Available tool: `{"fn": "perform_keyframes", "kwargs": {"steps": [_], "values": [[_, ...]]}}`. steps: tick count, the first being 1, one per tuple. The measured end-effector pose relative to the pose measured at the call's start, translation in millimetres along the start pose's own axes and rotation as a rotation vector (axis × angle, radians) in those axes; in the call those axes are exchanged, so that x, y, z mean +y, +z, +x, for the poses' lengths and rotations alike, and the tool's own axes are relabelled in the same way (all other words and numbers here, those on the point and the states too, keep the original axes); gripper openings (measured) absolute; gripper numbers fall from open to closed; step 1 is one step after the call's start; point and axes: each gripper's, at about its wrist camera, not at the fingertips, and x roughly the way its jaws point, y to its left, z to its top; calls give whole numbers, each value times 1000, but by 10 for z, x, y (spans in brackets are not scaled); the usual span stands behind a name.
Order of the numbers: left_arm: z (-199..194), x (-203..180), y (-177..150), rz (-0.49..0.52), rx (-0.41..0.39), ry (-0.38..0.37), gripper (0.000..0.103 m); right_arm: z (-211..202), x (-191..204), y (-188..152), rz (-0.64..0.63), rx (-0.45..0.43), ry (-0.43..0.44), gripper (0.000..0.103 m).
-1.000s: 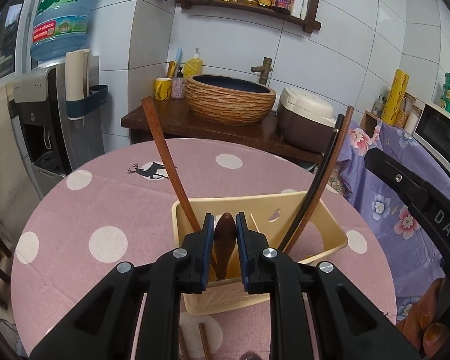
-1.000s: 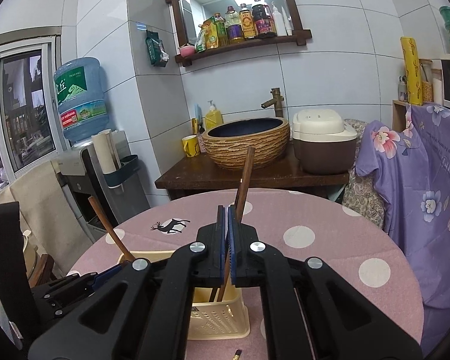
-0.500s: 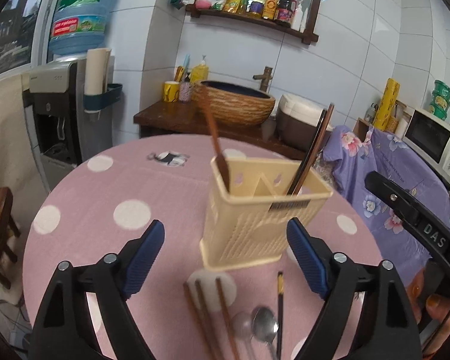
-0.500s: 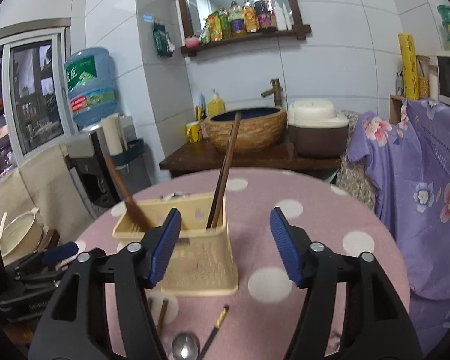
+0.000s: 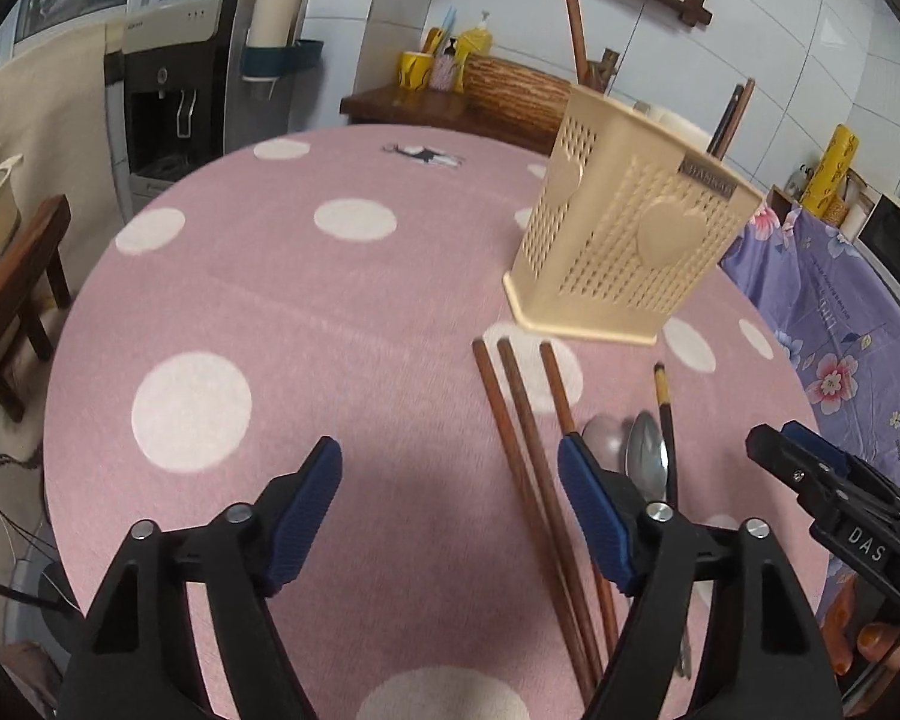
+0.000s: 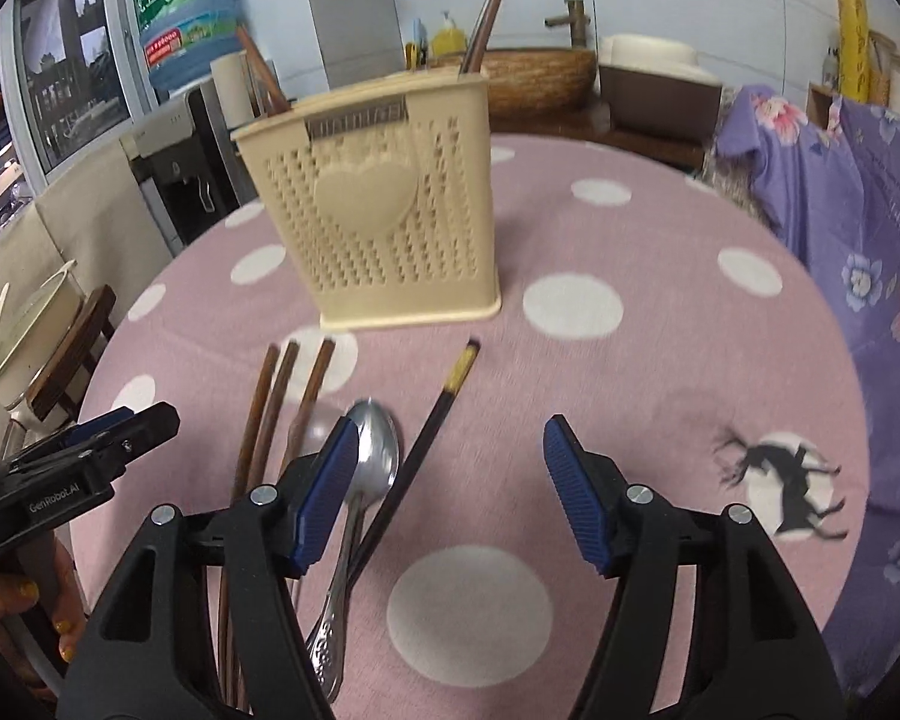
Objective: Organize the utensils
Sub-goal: 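Move both grippers back toward the remaining utensils on the table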
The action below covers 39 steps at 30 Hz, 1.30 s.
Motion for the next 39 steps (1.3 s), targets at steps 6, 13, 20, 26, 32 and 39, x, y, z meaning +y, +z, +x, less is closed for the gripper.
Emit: {"fn": "perform_keyframes", "kwargs": {"steps": [6,13,20,26,32,39], "values": [[132,-78,-143,34,50,-1,58,205,31,-99,14,71,-19,54],[161,-99,-160,40,51,7,52,217,69,-86,-8,73,10,52],[236,-140,-112,50,56,17,50,433,-4,62,29,117,-39,45],[346,-159,60,58,60,34,48,650,85,245,24,138,-91,41],[527,-215,259,69,73,51,40,828,64,324,51,176,-114,30],[675,-234,292,72,104,64,31,901,83,377,37,189,-142,22]]}}
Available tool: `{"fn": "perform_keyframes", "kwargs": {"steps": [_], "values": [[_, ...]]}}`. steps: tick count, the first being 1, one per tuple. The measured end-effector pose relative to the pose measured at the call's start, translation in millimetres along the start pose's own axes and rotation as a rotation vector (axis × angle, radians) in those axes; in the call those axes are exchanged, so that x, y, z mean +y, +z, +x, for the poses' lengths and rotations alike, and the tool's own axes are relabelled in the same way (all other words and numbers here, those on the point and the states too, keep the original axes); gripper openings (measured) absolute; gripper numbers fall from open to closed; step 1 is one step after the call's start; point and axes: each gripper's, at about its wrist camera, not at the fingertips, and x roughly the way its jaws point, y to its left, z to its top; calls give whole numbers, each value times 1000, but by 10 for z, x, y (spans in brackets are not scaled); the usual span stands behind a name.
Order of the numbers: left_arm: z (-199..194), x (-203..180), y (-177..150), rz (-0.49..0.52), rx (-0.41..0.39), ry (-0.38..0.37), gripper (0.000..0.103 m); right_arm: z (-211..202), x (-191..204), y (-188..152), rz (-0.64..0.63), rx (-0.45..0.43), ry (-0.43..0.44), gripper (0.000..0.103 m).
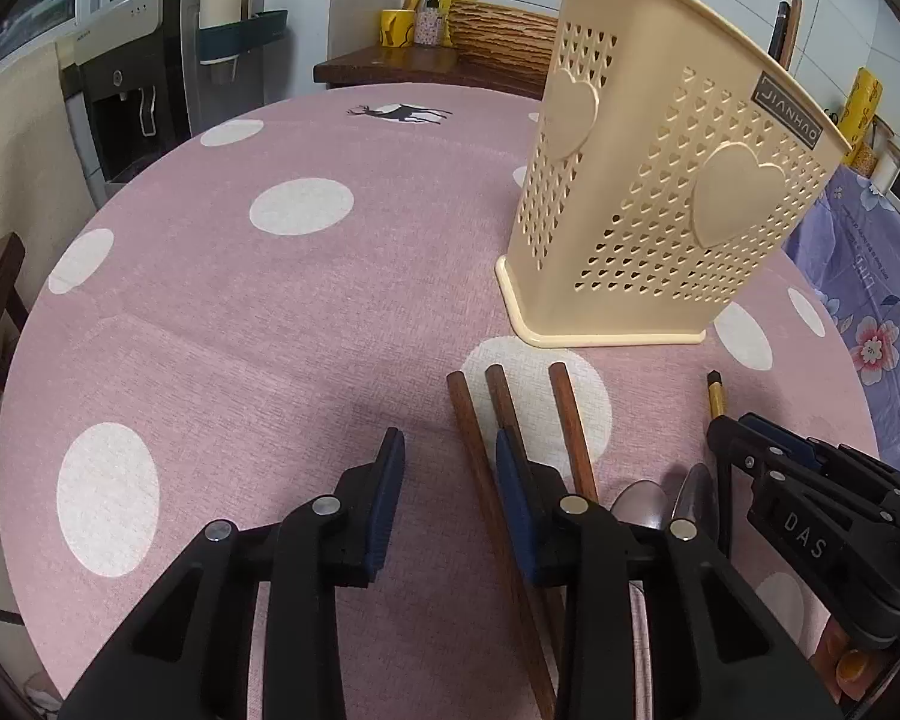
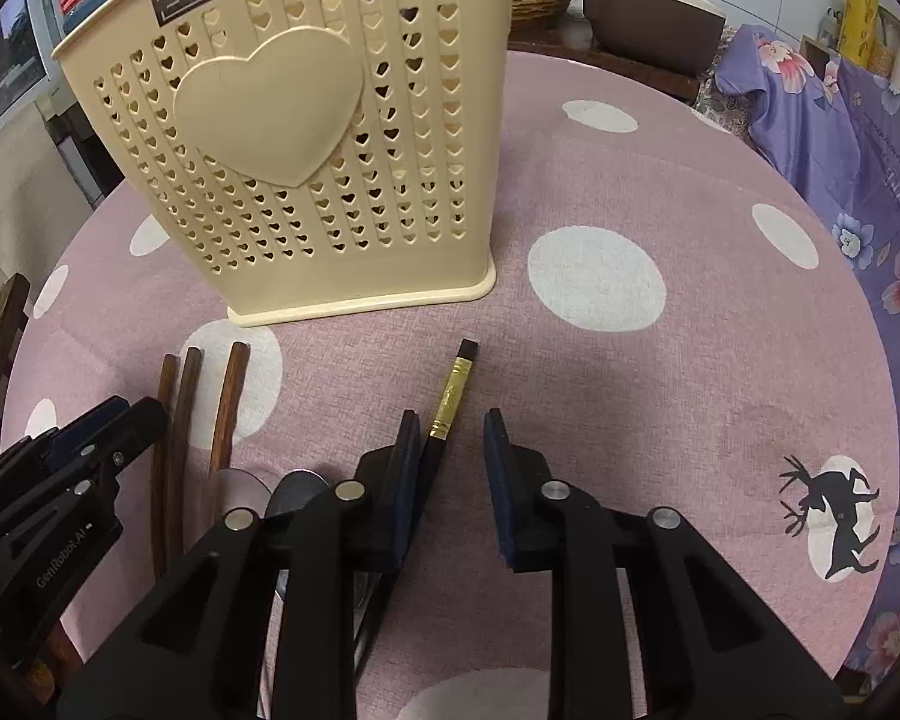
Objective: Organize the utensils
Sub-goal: 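Move both grippers back toward the remaining utensils on the table, then grasp a brown chopstick with the left gripper while the right gripper grasps the black gold-tipped chopstick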
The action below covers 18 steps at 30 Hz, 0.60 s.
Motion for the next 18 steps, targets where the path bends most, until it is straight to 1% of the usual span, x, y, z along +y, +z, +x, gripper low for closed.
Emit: {"fn": "perform_keyframes", "kwargs": {"steps": [6,9,11,13,18], "values": [[19,-68,-2,32,4,30,29,23,38,28,-19,-2,-15,19],[23,-93,1,55,9,43,28,20,27,26,-34,-2,-18,13],[27,-107,-2,78,8,59,23,15,5,32,-39,2,-16,13],[22,-89,3,81,12,60,20,13,-14,34,-37,2,-17,13],[45,-55,58,57,23,52,20,38,-11,85,-14,8,-10,14]]}}
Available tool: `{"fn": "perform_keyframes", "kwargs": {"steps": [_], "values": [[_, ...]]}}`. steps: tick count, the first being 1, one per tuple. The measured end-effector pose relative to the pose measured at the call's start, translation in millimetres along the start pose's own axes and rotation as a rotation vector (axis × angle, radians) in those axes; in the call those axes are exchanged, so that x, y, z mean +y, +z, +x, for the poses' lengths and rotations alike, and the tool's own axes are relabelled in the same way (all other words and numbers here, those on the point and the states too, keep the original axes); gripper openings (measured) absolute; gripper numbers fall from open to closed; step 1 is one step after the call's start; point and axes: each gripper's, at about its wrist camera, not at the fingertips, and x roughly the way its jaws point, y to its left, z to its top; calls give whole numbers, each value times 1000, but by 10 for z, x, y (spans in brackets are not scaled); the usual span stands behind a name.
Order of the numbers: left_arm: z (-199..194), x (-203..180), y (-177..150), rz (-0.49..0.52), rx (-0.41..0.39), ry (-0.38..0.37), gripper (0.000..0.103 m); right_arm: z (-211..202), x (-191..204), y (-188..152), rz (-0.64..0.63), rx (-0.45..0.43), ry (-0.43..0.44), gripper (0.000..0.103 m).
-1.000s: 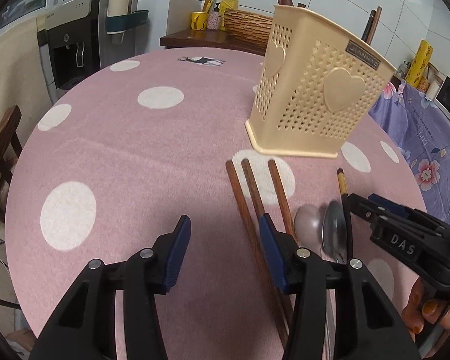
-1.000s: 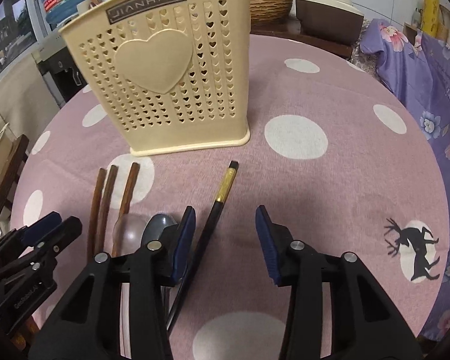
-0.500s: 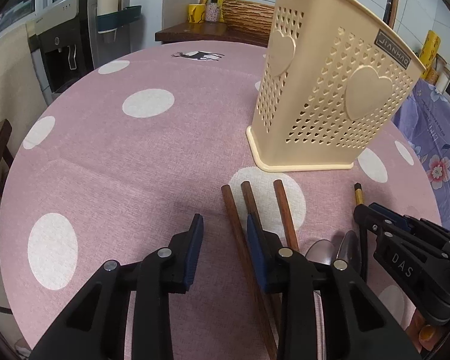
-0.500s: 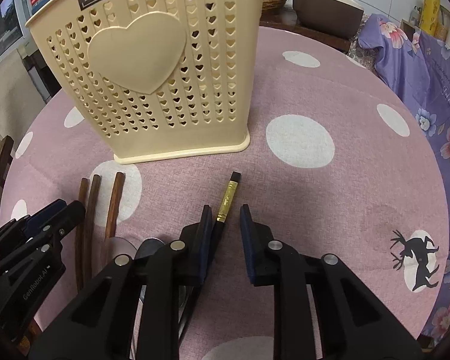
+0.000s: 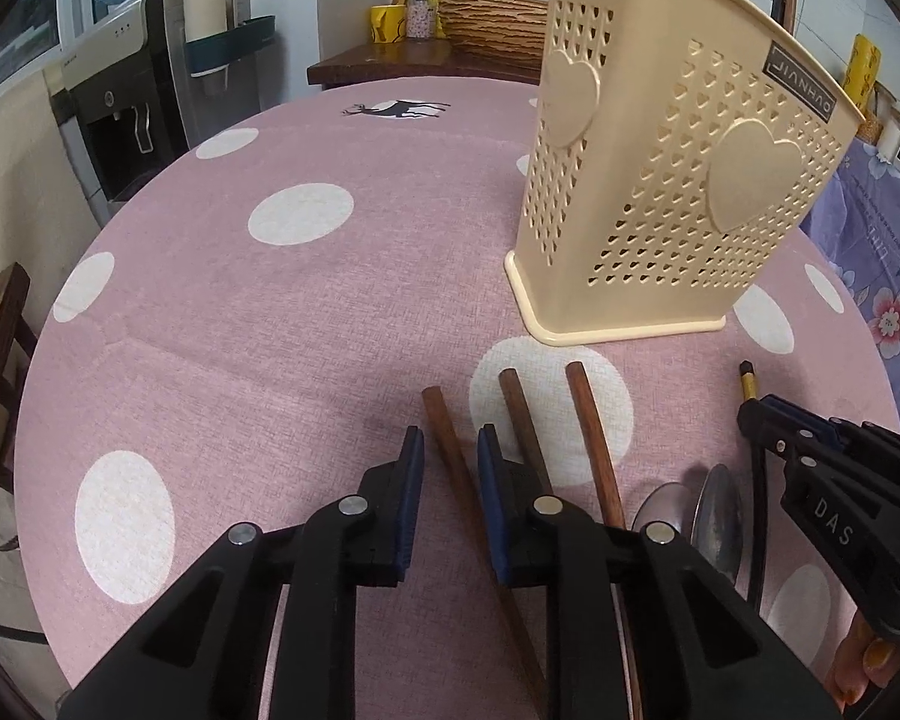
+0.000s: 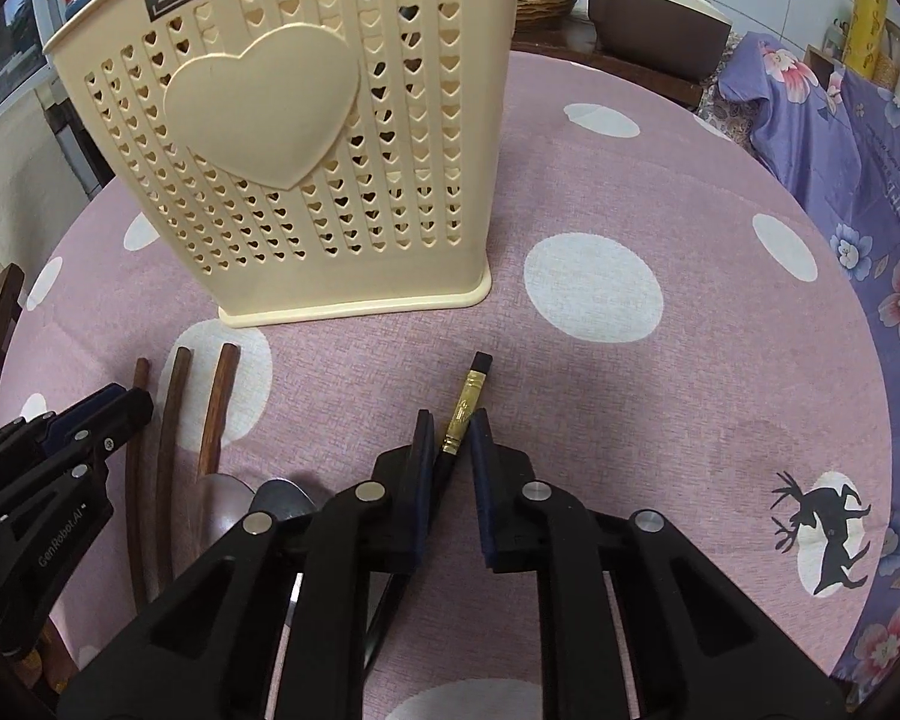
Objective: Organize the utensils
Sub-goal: 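Grasp a brown chopstick with the left gripper while the right gripper grasps the black gold-tipped chopstick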
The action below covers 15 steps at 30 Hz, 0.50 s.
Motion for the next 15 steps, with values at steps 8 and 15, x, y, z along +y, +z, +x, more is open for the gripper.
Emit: {"fn": "perform_keyframes", "kwargs": {"steps": [8,15], "values": [[28,-56,15,-1,-3,18,20,33,37,37,5,5,-18,12],[39,-55,22,-15,-21,28,11,42,68,41,1,-20,-33,9]]}}
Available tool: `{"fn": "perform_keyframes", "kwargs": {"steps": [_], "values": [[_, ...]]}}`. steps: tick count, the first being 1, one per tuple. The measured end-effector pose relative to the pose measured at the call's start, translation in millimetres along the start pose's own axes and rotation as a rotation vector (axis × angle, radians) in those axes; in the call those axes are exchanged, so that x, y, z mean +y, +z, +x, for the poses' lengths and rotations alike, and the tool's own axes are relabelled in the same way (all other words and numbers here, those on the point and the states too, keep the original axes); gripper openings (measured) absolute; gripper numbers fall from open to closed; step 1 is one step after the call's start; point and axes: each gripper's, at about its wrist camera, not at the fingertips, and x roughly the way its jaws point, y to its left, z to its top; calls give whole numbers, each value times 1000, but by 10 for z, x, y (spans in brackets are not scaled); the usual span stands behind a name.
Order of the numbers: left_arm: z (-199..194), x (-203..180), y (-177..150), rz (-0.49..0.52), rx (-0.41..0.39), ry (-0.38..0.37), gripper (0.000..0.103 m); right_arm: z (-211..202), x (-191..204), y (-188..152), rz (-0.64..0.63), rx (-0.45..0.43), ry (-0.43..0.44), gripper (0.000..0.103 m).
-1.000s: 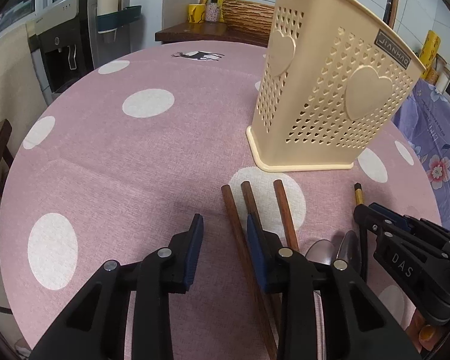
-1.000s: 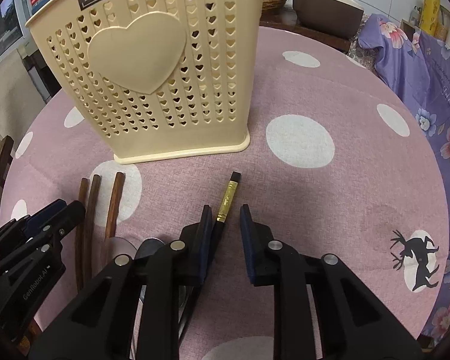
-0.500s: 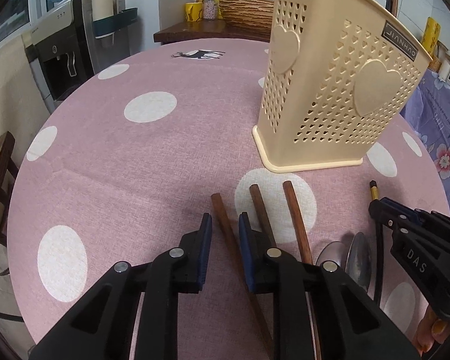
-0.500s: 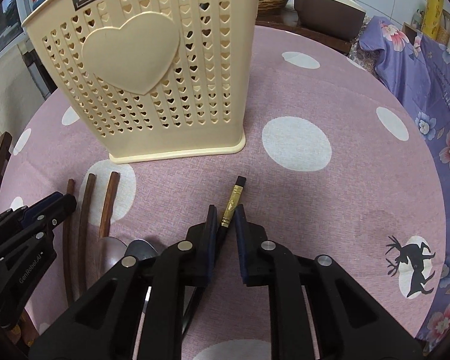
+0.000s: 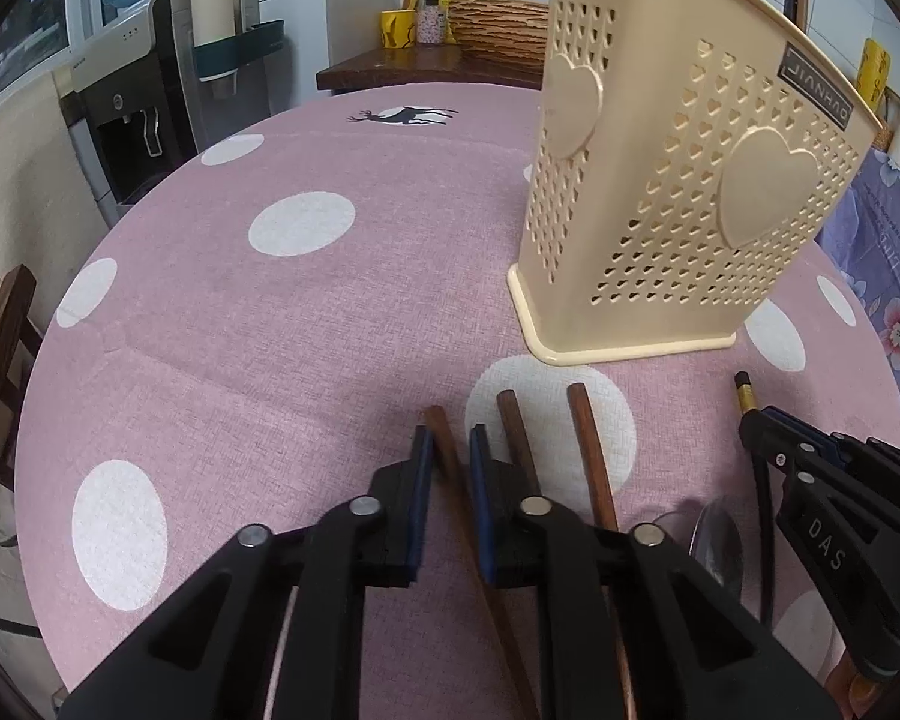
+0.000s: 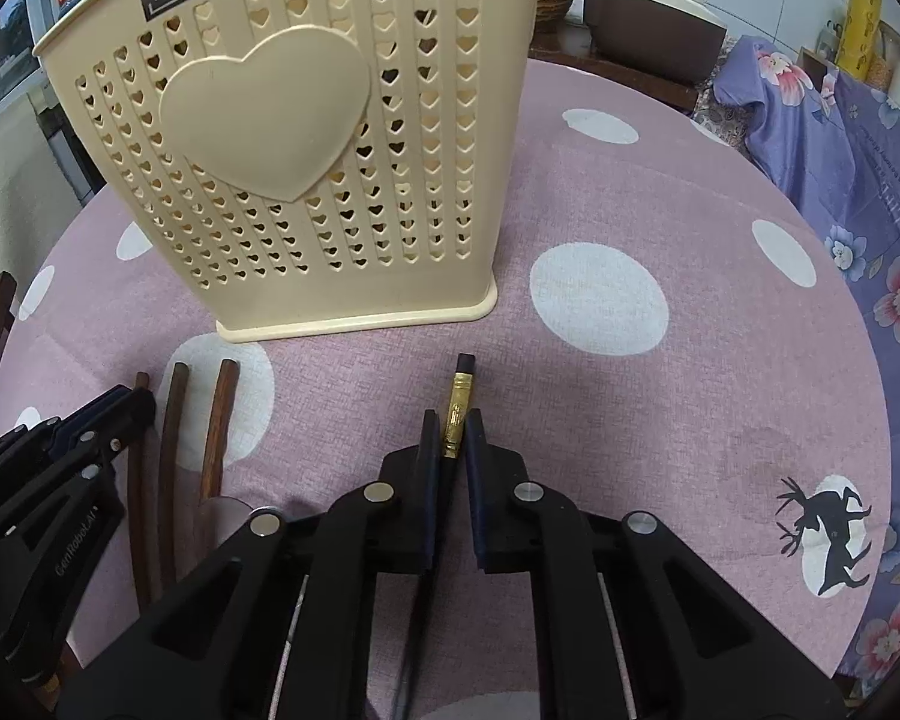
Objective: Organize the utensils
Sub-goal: 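Grasp a brown chopstick with the left gripper while the right gripper grasps the black gold-tipped chopstick, then lift both chopsticks upright and lower them into the cream holder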
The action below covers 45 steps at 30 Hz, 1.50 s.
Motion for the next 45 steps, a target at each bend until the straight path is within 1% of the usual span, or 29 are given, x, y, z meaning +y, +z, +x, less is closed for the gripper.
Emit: {"fn": "perform_keyframes", "kwargs": {"steps": [4,10,14,17,20,22,25,28,36,40,45], "values": [[-1,18,6,-3,2,-14,11,3,-56,8,13,-6,4,8],[14,43,28,-20,-4,-27,10,-35,-156,15,43,-25,44,8],[-48,84,50,-41,-33,-40,10,-99,-221,37,57,-58,68,8],[-136,140,53,-62,-61,-50,10,-172,-308,48,58,-88,63,8],[-251,220,77,-91,-93,-68,9,-291,-449,49,65,-139,42,8],[-346,258,101,-105,-121,-78,9,-401,-572,64,90,-174,53,8],[-502,286,143,-115,-163,-94,9,-593,-660,76,92,-222,52,8],[-680,276,195,-110,-208,-110,8,-824,-736,106,83,-283,44,8],[-1270,236,304,-85,-355,-146,8,-1462,-823,140,64,-429,74,8],[-1489,258,370,-74,-415,-148,8,-1689,-841,147,59,-460,115,8],[-1653,247,414,-53,-458,-137,8,-1866,-842,165,53,-474,160,8]]}}
